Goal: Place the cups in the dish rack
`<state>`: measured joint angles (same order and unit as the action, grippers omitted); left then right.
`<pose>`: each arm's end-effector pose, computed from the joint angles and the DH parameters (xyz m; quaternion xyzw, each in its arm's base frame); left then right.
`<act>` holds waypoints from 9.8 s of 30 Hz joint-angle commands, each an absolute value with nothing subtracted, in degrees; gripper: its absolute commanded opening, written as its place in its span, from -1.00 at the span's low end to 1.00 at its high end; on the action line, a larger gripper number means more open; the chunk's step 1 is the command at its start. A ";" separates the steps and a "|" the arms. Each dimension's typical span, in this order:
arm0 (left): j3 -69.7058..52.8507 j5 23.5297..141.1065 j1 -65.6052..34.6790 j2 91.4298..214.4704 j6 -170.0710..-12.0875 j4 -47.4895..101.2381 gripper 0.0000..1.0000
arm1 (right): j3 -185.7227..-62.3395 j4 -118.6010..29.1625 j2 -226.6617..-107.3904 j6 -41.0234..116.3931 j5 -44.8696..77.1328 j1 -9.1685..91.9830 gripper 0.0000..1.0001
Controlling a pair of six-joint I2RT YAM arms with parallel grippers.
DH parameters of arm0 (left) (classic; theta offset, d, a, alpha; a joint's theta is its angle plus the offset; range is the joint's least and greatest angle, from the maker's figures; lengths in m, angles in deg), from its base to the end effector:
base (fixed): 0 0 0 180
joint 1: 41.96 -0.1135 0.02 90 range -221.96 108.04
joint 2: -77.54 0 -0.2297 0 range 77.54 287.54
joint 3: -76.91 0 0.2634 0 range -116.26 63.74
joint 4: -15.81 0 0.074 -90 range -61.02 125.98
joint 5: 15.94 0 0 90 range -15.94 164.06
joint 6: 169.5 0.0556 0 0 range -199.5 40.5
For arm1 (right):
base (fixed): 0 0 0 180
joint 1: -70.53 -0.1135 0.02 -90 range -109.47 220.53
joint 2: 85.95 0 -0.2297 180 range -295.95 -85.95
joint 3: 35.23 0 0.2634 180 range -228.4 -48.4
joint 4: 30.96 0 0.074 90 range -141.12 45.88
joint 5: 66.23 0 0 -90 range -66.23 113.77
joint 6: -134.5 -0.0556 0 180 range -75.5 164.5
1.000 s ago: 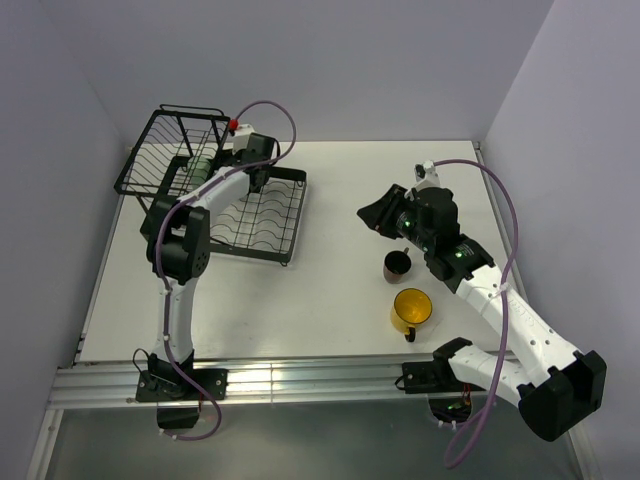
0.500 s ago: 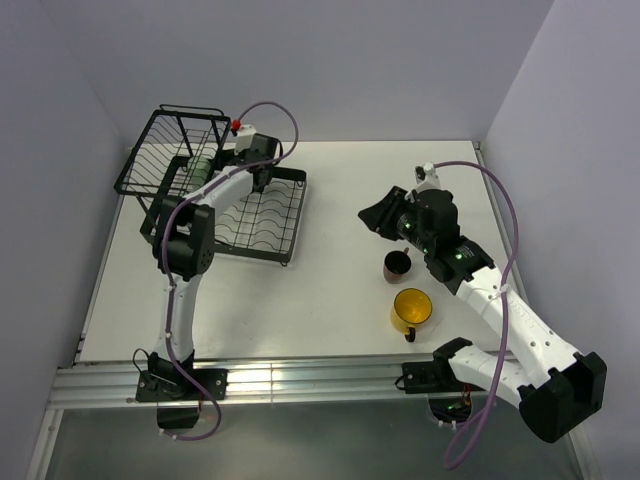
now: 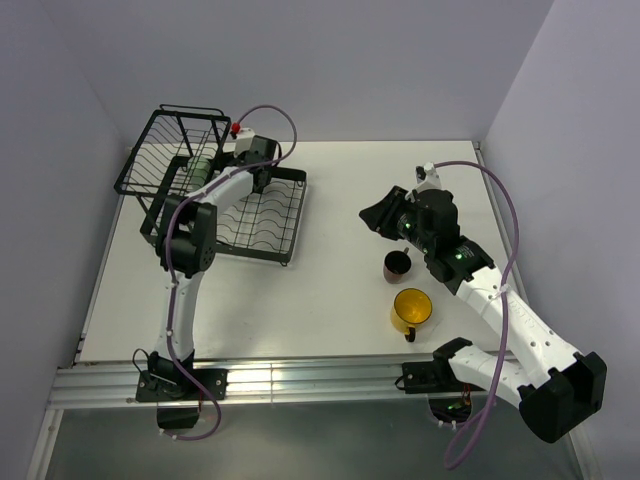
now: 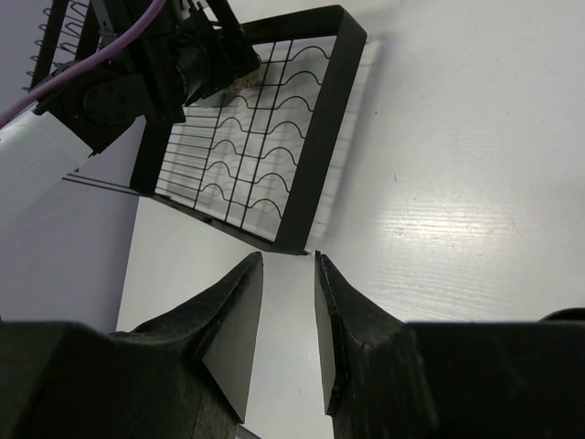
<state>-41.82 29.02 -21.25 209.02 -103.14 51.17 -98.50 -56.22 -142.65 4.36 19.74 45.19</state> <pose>0.4860 -0.1417 0.1431 -0.1589 0.8589 0.2066 0.4408 0.2498 0.1226 0.2941 0.0843 0.8079 0.3391 0.4745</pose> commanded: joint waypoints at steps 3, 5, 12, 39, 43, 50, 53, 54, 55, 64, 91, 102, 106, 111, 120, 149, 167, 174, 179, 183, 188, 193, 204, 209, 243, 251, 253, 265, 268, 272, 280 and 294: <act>-44.80 27.39 -21.57 210.26 -103.58 51.04 0.59 | -98.76 -55.02 -141.76 5.74 20.78 45.57 -0.27; -45.15 27.65 -21.57 210.61 -103.67 51.21 0.59 | -98.67 -55.02 -141.58 5.83 20.96 45.57 -0.26; -45.07 27.82 -21.66 211.40 -104.28 51.57 0.58 | -98.41 -55.02 -141.49 5.92 20.96 45.57 -0.26; -30.04 28.79 -20.87 199.89 -109.38 44.98 -1.00 | -96.65 -52.56 -141.23 5.39 19.56 45.66 -0.27; -28.03 29.41 -20.34 198.84 -110.70 43.75 -1.00 | -96.56 -52.39 -141.23 5.56 19.73 45.66 -0.26; -24.42 30.20 -19.02 195.94 -111.58 39.35 -1.00 | -96.12 -52.21 -140.79 5.92 19.91 45.66 -0.26; -22.75 29.94 -18.58 194.35 -112.28 37.68 -1.00 | -96.03 -52.12 -140.61 6.00 20.08 45.66 -0.27; -21.96 29.59 -18.24 193.92 -112.46 37.51 -1.00 | -96.03 -52.12 -140.53 6.00 20.08 45.66 -0.26; -21.52 29.41 -17.97 193.04 -112.37 36.46 -1.00 | -96.03 -52.12 -140.53 6.18 20.08 45.57 -0.26; -20.19 31.78 -16.74 192.23 -111.50 33.37 -0.99 | -96.21 -52.38 -140.35 6.62 20.43 45.66 -0.27; -24.85 38.11 -15.86 199.54 -111.32 35.13 -0.31 | -96.74 -53.53 -140.35 7.76 21.22 45.66 -0.26; -21.95 36.70 -15.68 197.87 -112.11 34.78 0.48 | -96.21 -53.09 -140.35 7.50 20.78 45.66 -0.26; -21.34 36.53 -15.60 197.60 -112.02 34.52 0.56 | -95.95 -53.00 -140.44 7.41 20.70 45.66 -0.26; -20.11 36.18 -15.42 196.38 -111.76 33.29 0.60 | -95.94 -52.91 -140.35 7.41 20.70 45.66 -0.26; -17.73 33.28 -14.36 190.93 -109.56 30.03 0.90 | -96.56 -53.35 -140.61 7.85 21.13 45.57 -0.26; -14.84 51.36 1.72 157.36 -113.60 41.98 0.99 | -101.67 -80.42 -138.68 8.38 40.21 45.75 -0.22; -10.09 55.07 1.98 143.55 -114.21 43.04 0.98 | -94.02 -75.68 -150.01 8.64 38.19 45.75 -0.27; -9.56 55.07 1.98 143.72 -114.04 42.86 0.99 | -91.46 -72.43 -151.51 8.11 36.34 45.49 -0.28; -8.86 54.98 1.98 143.99 -114.04 42.34 0.98 | -90.41 -71.20 -151.17 7.06 37.04 45.05 -0.28; -8.86 55.42 1.98 144.52 -114.04 42.43 0.98 | -90.50 -72.42 -148.79 6.18 39.67 44.78 -0.23; -8.77 55.95 1.98 144.87 -114.22 41.98 0.98 | -90.67 -73.48 -146.86 6.00 40.47 44.78 -0.20; -8.86 56.04 1.98 145.22 -114.30 41.90 0.99 | -90.58 -72.78 -146.67 6.97 38.98 44.78 -0.17; -8.68 56.21 2.07 145.48 -114.48 42.25 0.98 | -91.03 -70.85 -151.86 6.62 38.89 41.88 -0.14; -8.24 56.13 2.07 145.31 -114.39 42.34 0.98 | -90.59 -69.70 -153.53 6.27 39.15 41.79 -0.14; 3.18 86.17 -12.25 141.09 -123.53 27.42 0.98 | -101.93 -52.41 -141.60 2.58 9.20 42.23 -1.00; 5.29 101.82 -14.45 143.19 -127.65 16.24 0.98 | -91.82 -20.19 -136.66 -12.43 -4.08 43.73 -1.00; 5.38 103.75 -14.45 144.25 -128.71 14.75 0.98 | -89.71 -15.32 -137.80 -14.90 -6.28 43.73 -1.00; 6.96 111.85 -14.45 145.75 -132.41 8.76 0.99 | -83.47 4.39 -135.96 -18.70 -5.76 43.82 -1.00; 8.01 113.68 -14.54 145.57 -133.81 6.05 0.98 | -82.76 6.41 -135.78 -17.99 -5.41 43.82 -1.00; 8.46 115.54 -14.45 145.49 -135.92 4.47 0.98 | -81.97 9.83 -136.22 -17.12 -5.32 43.82 -1.00; 10.83 120.29 -14.01 145.75 -145.15 -6.09 0.98 | -81.80 12.83 -137.80 -15.27 -5.76 43.38 -1.00; 9.34 117.30 -9.80 147.86 -144.98 -4.25 0.90 | -82.94 12.57 -138.95 -10.09 -4.09 39.51 -1.00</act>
<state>11.03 117.93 -10.61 147.69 -145.30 -3.38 -81.48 7.10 -139.59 -12.69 -5.46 40.75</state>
